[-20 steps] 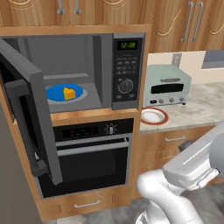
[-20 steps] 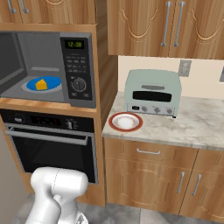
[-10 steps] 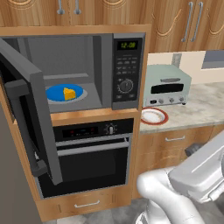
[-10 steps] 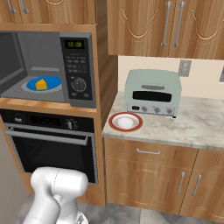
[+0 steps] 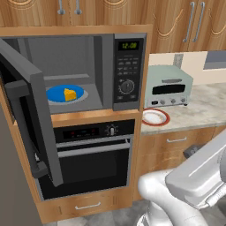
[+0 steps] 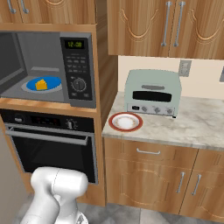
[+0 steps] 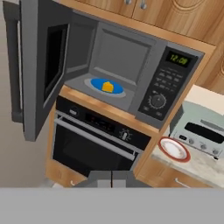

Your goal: Pick the cheese from the counter and place it in the microwave. Then turn on the microwave.

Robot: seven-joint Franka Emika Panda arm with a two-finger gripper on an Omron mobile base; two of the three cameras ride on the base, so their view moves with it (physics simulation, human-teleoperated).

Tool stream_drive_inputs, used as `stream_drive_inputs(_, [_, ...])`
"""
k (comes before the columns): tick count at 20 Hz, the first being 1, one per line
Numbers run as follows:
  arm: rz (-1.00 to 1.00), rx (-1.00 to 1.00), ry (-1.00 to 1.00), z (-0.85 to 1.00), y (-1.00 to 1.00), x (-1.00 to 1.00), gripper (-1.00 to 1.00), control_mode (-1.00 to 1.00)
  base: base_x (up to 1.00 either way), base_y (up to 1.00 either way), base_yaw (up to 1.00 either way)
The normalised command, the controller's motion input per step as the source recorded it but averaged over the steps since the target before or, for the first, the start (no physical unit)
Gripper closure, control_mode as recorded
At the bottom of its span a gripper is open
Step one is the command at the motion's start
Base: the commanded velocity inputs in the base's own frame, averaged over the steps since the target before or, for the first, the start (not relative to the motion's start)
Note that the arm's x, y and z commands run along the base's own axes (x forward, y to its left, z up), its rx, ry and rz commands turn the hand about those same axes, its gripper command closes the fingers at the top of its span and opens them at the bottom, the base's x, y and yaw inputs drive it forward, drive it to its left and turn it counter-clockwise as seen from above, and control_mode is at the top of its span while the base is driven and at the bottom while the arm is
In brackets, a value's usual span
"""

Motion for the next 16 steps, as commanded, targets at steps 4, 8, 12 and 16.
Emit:
stream_drive_inputs(4, [0.00,-0.04,-0.04,-0.03,0.31,0.00,1.00,-1.00,0.00,0.00,0.00])
stream_drive_inputs(8, [0.00,-0.02,-0.08,0.00,0.30,0.00,1.00,-1.00,0.00,0.00,0.00])
stream_drive_inputs(12, [0.00,0.00,-0.08,0.00,0.24,0.00,1.00,-1.00,0.00,0.00,0.00])
stream_drive_inputs(16, [-0.01,0.00,-0.02,0.00,0.17,0.01,1.00,-1.00,0.00,0.00,0.00])
